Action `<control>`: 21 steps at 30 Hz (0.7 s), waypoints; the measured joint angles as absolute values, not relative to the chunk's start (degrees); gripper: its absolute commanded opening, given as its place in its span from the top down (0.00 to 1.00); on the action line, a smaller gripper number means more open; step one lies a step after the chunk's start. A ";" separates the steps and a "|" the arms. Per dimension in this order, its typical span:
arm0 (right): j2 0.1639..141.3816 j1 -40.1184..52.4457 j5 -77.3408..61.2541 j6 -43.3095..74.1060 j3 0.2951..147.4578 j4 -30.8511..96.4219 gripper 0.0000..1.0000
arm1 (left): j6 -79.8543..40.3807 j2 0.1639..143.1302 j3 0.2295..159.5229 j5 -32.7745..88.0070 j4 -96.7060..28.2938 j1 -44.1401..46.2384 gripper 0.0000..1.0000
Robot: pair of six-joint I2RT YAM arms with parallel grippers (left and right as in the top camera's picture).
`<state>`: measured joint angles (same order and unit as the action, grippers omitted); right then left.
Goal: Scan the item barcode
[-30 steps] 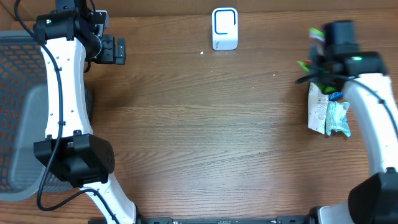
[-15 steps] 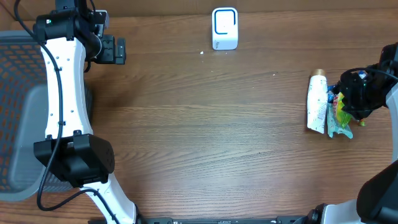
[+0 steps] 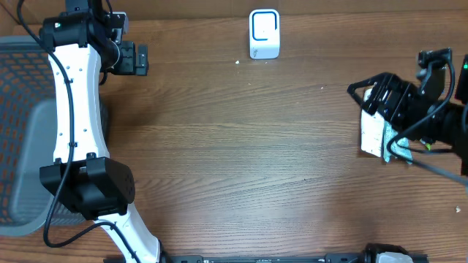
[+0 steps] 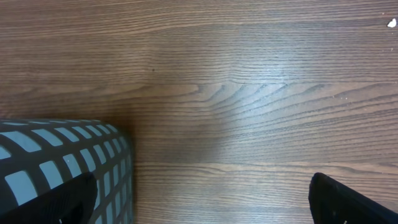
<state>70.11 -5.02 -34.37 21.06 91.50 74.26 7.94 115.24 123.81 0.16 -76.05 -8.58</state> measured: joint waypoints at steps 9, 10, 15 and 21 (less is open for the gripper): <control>70.48 -4.01 -34.37 22.31 91.50 74.13 0.00 | 7.94 115.24 123.81 0.16 -76.03 -8.47 0.00; 70.52 -3.97 -33.28 22.33 91.50 74.02 0.00 | 7.94 115.24 123.81 0.16 -76.03 -8.45 0.00; 71.31 -3.90 -25.10 22.46 90.56 68.42 0.00 | 7.94 115.24 123.81 0.16 -76.05 -8.34 0.00; 66.50 -1.65 -13.80 22.35 75.77 46.98 0.00 | 7.94 115.24 123.81 0.16 -76.03 -8.34 0.00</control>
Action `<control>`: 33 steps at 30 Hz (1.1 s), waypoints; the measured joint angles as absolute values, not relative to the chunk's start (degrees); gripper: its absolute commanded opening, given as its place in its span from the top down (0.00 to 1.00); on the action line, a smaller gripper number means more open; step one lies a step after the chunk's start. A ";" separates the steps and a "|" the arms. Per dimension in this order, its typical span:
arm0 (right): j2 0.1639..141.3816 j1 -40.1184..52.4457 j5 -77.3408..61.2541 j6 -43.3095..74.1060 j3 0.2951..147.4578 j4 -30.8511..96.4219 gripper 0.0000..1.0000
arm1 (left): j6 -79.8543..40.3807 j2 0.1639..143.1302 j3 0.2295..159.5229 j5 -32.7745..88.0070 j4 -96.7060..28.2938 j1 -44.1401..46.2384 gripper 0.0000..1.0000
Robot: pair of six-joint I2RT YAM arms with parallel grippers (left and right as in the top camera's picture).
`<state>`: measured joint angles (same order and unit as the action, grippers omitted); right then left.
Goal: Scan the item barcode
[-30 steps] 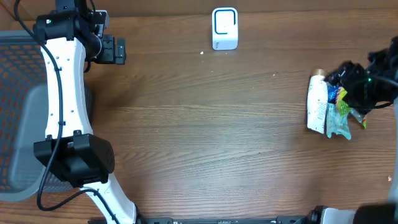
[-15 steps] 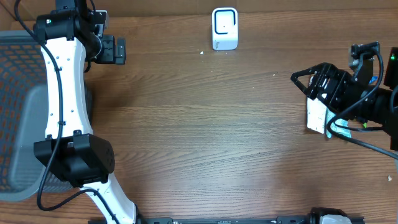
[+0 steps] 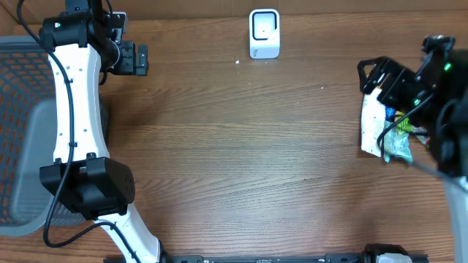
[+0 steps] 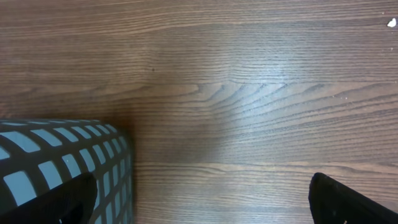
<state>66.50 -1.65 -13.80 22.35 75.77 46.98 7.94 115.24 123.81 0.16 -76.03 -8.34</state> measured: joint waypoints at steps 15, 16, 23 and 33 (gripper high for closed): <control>20.95 0.95 -6.63 10.35 20.69 8.80 0.00 | 7.94 115.24 123.81 0.12 -76.05 -8.34 0.00; 18.68 1.08 -6.28 9.89 18.26 6.94 0.00 | 7.94 115.24 123.81 0.16 -76.03 -8.34 0.00; 7.57 4.27 -1.48 8.23 3.51 -5.67 0.00 | 7.94 115.24 123.81 0.14 -76.03 -8.34 0.00; 3.16 6.85 3.01 6.98 1.06 4.78 0.00 | 7.94 115.24 123.81 0.14 -76.05 -8.34 0.00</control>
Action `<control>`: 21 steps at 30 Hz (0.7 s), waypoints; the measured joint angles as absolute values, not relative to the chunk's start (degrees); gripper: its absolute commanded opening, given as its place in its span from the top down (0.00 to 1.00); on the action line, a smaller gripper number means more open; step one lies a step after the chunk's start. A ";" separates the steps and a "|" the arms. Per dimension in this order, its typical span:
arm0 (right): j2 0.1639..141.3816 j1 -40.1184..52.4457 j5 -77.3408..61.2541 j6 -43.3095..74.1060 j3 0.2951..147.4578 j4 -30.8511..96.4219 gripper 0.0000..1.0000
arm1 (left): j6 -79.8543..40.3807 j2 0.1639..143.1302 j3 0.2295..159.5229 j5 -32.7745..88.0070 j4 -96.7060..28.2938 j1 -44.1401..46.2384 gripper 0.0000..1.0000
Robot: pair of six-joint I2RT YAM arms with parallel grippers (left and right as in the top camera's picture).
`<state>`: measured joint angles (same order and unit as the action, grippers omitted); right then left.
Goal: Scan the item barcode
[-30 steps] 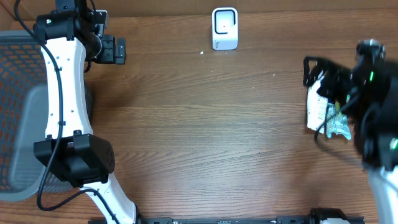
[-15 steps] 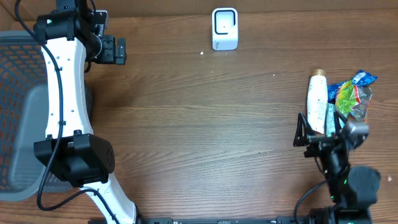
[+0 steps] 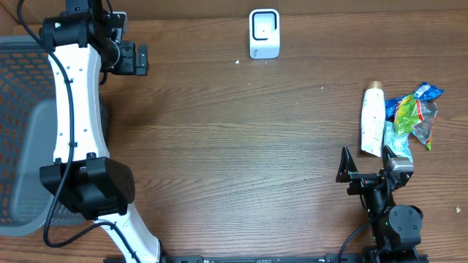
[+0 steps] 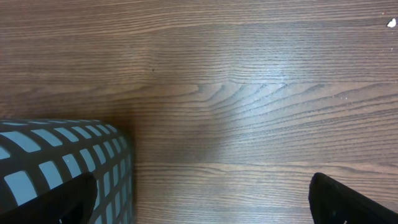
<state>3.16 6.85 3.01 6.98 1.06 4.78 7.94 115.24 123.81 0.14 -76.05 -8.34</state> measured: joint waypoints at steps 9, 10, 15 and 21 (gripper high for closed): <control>0.84 6.85 1.30 5.96 1.06 5.02 0.00 | 7.94 115.24 123.81 0.16 -76.03 -8.34 0.00; 0.84 6.85 1.19 5.98 1.06 5.06 0.00 | 7.94 115.24 123.81 0.16 -76.03 -8.34 0.00; 0.84 6.85 0.64 5.98 1.06 5.13 0.00 | 7.94 115.24 123.81 0.14 -76.03 -8.34 0.00; 0.84 6.85 0.40 5.98 1.06 5.15 0.00 | 7.94 115.24 123.81 0.16 -76.05 -8.34 0.00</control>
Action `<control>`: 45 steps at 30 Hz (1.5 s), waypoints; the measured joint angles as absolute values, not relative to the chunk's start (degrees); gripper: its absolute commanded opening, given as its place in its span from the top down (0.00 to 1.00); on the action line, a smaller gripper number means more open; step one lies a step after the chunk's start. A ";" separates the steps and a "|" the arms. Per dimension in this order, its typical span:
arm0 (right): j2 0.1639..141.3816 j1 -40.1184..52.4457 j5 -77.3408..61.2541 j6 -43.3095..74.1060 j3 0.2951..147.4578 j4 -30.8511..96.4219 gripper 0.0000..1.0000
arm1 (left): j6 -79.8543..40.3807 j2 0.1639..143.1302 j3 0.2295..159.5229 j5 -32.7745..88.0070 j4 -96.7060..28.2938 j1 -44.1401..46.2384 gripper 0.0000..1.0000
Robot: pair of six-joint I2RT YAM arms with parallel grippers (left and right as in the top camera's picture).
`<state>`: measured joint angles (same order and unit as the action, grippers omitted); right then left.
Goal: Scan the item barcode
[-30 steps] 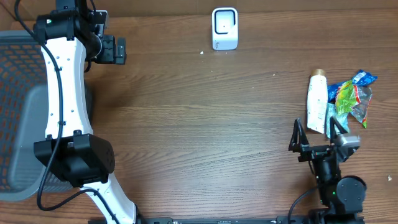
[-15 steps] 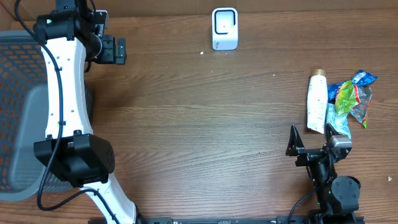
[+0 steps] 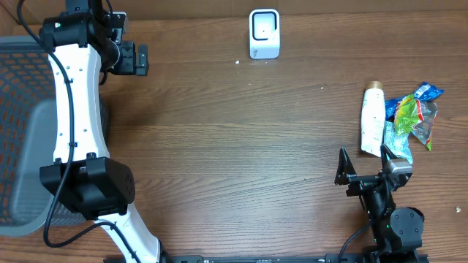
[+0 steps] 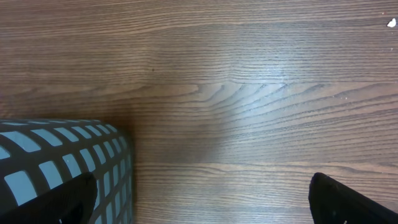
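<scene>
A white bottle (image 3: 373,119) lies on the table at the right. Colourful snack bags (image 3: 411,119) lie against its right side. The white barcode scanner (image 3: 264,33) stands at the far edge, in the middle. My right gripper (image 3: 364,165) sits near the front edge, just below the bottle, open and holding nothing. My left gripper (image 3: 142,58) hovers at the far left. In the left wrist view the left gripper (image 4: 202,205) is open over bare wood, with dark fingertips (image 4: 68,202) wide apart.
A grey mesh basket (image 3: 22,131) stands off the table's left side, and its corner (image 4: 62,158) shows under my left fingers. The white left arm (image 3: 77,124) runs along the left edge.
My right gripper has shifted a touch to the left near the front edge. The bottle, the bags, the scanner and the left arm are where they were.
My right gripper was over the white bottle at the right edge. It then stood a little farther back over the bottle and bags. Later it was down by the front edge, open, with the items lying uncovered. The left arm stayed still throughout.
</scene>
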<state>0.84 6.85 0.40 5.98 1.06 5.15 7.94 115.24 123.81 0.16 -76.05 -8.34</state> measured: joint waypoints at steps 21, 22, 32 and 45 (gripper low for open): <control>0.84 6.85 0.40 5.98 1.06 5.15 0.00 | 7.94 115.24 123.81 0.14 -76.03 -8.34 0.01; 0.84 6.83 0.40 5.96 1.06 5.15 0.00 | 7.94 115.24 123.81 0.14 -76.03 -8.34 0.00; 0.84 6.85 0.43 5.96 1.06 5.15 0.00 | 7.94 113.19 123.79 0.16 -76.05 -8.34 0.00; 0.84 6.85 0.36 5.98 1.06 5.13 0.00 | 7.94 76.60 114.72 0.16 -75.85 -8.34 0.00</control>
